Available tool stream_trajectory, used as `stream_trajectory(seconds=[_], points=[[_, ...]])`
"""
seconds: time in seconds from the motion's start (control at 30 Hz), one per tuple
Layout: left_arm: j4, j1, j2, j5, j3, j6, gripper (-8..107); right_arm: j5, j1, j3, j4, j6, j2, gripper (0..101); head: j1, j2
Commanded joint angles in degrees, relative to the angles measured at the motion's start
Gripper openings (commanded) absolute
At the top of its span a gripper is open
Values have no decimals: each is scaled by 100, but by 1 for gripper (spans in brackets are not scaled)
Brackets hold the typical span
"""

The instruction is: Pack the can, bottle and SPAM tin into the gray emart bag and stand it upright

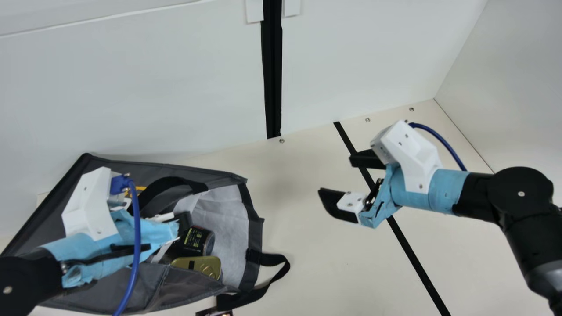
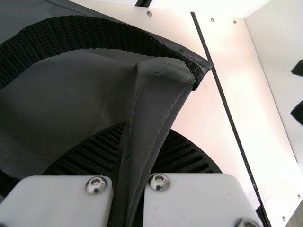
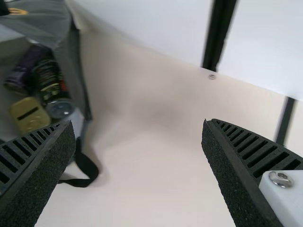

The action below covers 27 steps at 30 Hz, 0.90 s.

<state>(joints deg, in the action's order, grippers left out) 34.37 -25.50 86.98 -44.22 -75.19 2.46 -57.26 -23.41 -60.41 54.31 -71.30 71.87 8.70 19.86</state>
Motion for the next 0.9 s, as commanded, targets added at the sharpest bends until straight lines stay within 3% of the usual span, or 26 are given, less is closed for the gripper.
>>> stream_trajectory(seconds=[0.0,0.5,0.87], points=[[0,0,0,0,0,0,-8,144,-60,-15,-203,206,-64,95,130,14],[0,0,0,0,0,0,-8,677,-567,-156,-1743,1707,-541,95,130,14],[0,0,0,0,0,0,-8,689,-773,-390,-3058,3097,-778,95,130,14]])
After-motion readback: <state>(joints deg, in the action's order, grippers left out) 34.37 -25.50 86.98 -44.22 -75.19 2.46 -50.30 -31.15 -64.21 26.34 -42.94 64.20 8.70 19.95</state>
